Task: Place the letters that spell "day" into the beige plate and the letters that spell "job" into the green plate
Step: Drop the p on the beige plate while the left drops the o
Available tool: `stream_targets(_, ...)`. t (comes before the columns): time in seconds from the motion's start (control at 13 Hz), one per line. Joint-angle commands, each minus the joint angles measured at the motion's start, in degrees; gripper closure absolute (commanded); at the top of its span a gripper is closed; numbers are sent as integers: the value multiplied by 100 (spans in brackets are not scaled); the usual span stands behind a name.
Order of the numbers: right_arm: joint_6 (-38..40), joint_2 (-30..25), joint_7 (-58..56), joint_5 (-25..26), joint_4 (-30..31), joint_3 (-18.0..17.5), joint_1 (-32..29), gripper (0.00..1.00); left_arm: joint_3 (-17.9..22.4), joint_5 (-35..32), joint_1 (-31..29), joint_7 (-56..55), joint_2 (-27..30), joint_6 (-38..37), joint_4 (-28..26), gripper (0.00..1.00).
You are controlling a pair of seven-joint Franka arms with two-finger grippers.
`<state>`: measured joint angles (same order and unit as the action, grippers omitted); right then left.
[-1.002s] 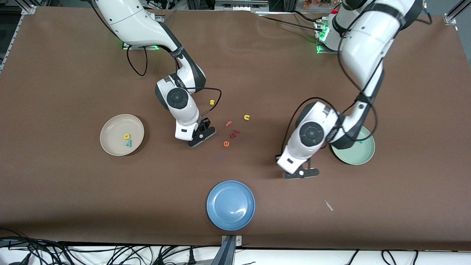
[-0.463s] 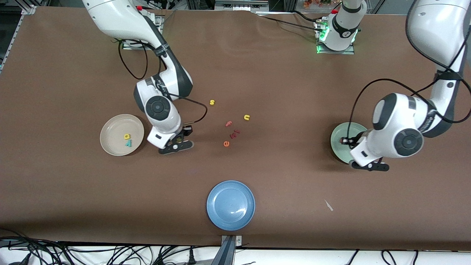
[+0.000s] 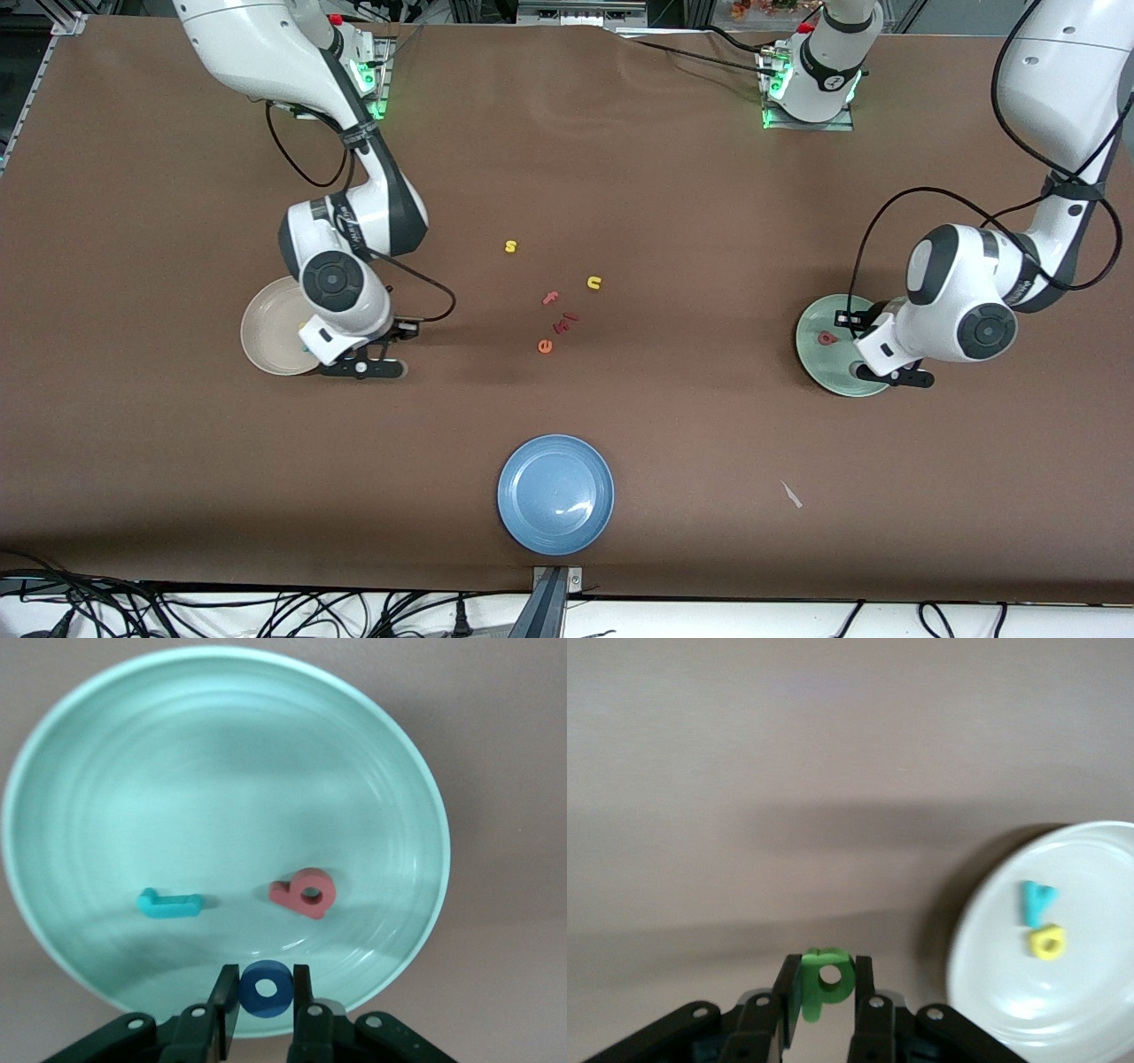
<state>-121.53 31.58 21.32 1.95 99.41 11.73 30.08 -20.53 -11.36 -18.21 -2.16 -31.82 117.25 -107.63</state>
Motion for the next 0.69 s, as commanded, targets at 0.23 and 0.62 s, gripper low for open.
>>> stream_targets(0.23, 209, -609, -1566, -317, 657, 812, 16, 97, -65, 125, -42, 102, 561, -279, 293, 0)
stream_targets(0.62, -1396, -1065, -2412, -441, 2009, 1015, 7, 89, -425, 151, -25, 93, 914, -1712, 2357, 0)
